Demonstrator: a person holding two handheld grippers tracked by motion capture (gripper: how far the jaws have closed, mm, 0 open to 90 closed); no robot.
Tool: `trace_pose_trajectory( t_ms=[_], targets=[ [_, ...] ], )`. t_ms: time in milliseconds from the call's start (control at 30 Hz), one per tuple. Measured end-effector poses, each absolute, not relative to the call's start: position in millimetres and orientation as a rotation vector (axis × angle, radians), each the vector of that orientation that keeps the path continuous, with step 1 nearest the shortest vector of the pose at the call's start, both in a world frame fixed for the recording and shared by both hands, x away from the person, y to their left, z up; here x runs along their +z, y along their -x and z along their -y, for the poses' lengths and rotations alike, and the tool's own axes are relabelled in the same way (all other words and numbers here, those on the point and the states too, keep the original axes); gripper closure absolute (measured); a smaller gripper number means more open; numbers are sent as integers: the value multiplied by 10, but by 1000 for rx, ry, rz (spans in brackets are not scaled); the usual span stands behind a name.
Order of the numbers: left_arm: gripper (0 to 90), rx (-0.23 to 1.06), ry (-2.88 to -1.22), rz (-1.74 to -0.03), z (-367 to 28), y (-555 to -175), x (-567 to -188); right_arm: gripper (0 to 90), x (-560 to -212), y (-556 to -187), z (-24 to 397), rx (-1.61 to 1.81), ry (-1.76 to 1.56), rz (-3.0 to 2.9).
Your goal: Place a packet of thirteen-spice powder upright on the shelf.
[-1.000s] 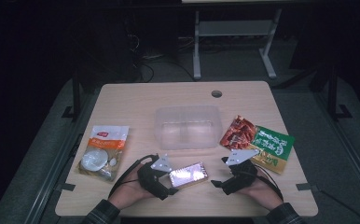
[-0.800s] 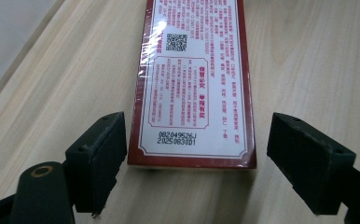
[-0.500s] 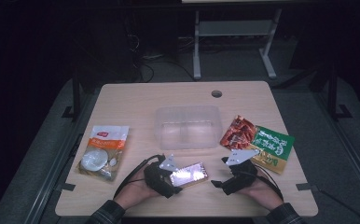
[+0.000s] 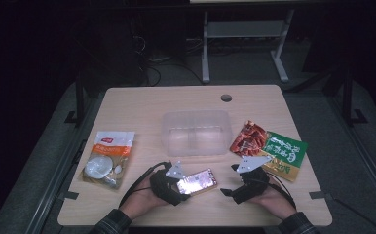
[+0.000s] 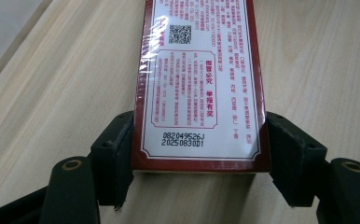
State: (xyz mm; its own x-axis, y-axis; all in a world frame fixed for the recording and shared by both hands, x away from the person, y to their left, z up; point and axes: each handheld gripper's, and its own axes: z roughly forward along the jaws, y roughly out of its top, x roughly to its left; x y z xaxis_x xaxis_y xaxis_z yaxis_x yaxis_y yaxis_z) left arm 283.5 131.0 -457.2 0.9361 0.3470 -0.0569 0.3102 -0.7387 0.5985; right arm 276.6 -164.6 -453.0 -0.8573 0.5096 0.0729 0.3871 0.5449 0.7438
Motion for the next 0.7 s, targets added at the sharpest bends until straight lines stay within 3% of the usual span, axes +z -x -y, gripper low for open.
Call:
trace_pose_trajectory(
  t_ms=[700],
  targets=[
    [318,41,-2167,-360,-1699,-2866,-4244,55,-4246,-2872,1599,1464,-521,-2735]
  ],
)
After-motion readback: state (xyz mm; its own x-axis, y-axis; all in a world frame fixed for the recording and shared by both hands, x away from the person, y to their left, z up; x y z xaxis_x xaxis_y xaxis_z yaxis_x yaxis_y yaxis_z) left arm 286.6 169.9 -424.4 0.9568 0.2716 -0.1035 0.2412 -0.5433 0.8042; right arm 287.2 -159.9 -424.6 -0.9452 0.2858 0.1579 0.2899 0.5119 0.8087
